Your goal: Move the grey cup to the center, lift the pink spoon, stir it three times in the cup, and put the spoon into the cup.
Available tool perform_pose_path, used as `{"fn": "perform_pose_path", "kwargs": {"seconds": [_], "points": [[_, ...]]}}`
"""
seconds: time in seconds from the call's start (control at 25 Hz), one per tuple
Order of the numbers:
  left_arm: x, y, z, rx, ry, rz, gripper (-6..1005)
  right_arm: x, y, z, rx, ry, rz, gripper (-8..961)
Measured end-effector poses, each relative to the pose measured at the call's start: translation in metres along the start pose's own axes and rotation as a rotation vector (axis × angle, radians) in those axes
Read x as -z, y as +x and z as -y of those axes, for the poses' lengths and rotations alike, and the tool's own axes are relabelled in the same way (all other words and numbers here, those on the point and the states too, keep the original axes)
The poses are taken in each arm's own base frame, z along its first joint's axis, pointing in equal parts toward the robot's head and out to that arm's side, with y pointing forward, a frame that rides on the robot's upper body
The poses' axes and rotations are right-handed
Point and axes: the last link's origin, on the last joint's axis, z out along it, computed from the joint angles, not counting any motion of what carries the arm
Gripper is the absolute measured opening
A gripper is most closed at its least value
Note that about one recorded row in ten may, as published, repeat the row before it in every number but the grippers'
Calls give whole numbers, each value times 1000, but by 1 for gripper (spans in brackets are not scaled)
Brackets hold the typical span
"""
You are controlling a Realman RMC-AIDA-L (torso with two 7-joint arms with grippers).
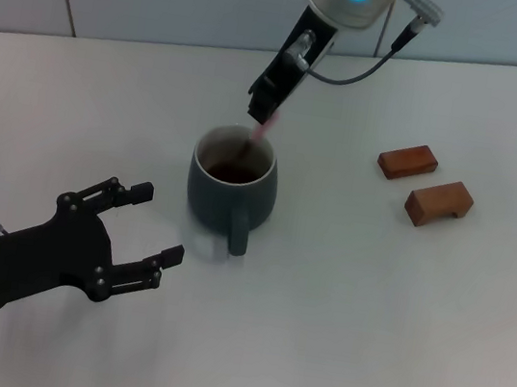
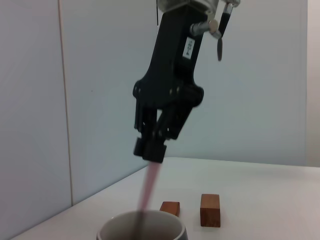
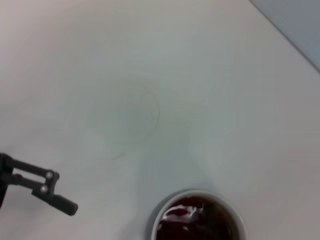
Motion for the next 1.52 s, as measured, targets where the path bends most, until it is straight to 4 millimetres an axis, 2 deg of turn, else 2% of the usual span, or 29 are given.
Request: {"fn": "perform_pose_path", "kwargs": {"seconds": [0.2, 0.4, 0.48, 0.52, 0.56, 0.6, 0.64, 0.68, 0.72, 0.76, 0.88, 0.92, 0.96, 1.08, 1.12, 1.16, 1.2, 1.24, 1.32, 1.36, 1.4, 1.48, 1.52], "points": [[-1, 0, 0, -1, -1, 1, 844, 15, 4, -4, -2, -15, 81, 260], [-1, 0, 1, -2, 0, 3, 844, 33, 14, -2, -4, 6, 165, 409], [-1, 1, 1, 1, 1, 2, 844, 43, 27, -2, -15, -7, 248, 468], [-1, 1, 1, 5, 1, 2, 844, 53, 45, -2, 5, -19, 340, 513], [-1, 1, 1, 5, 1, 2, 844, 53, 45, -2, 5, -19, 340, 558], [-1, 1, 2, 6, 2, 3, 844, 60, 67, -3, 44, -16, 414, 604], [-1, 1, 2, 6, 3, 5, 844, 60, 67, -3, 44, -16, 414, 649], [0, 1, 3, 8, 4, 7, 844, 62, 78, -4, 58, -11, 438, 694], [0, 1, 4, 17, 4, 10, 844, 58, 100, -2, 49, -15, 453, 700], [0, 1, 4, 17, 4, 10, 844, 58, 100, -2, 49, -15, 453, 706], [2, 2, 8, 40, 6, 17, 844, 47, 134, -3, 22, -66, 483, 723], [2, 3, 10, 50, 8, 20, 844, 41, 152, -6, 24, -103, 520, 729], [2, 3, 10, 50, 8, 20, 844, 41, 152, -6, 24, -103, 520, 735], [3, 4, 12, 67, 4, 29, 844, 37, 177, -10, 36, -113, 552, 752], [3, 5, 14, 72, -2, 39, 844, 34, 192, -9, 36, -101, 558, 758], [3, 5, 14, 72, -2, 39, 844, 34, 192, -9, 36, -101, 558, 761], [3, 6, 14, 73, -6, 43, 844, 28, 205, -5, 19, -101, 573, 764], [2, 7, 15, 78, -12, 48, 844, 28, 205, -5, 19, -101, 573, 767], [1, 8, 16, 86, -19, 54, 844, 21, 222, 4, -20, -126, 665, 773], [1, 8, 16, 86, -19, 54, 844, 21, 222, 4, -20, -126, 665, 782], [1, 8, 17, 89, -20, 55, 844, 17, 234, 12, -40, -125, 742, 791], [0, 9, 17, 87, -21, 55, 844, 15, 239, 15, -49, -121, 761, 810], [-1, 9, 18, 87, -22, 57, 844, 11, 247, 21, -69, -109, 777, 819]]}}
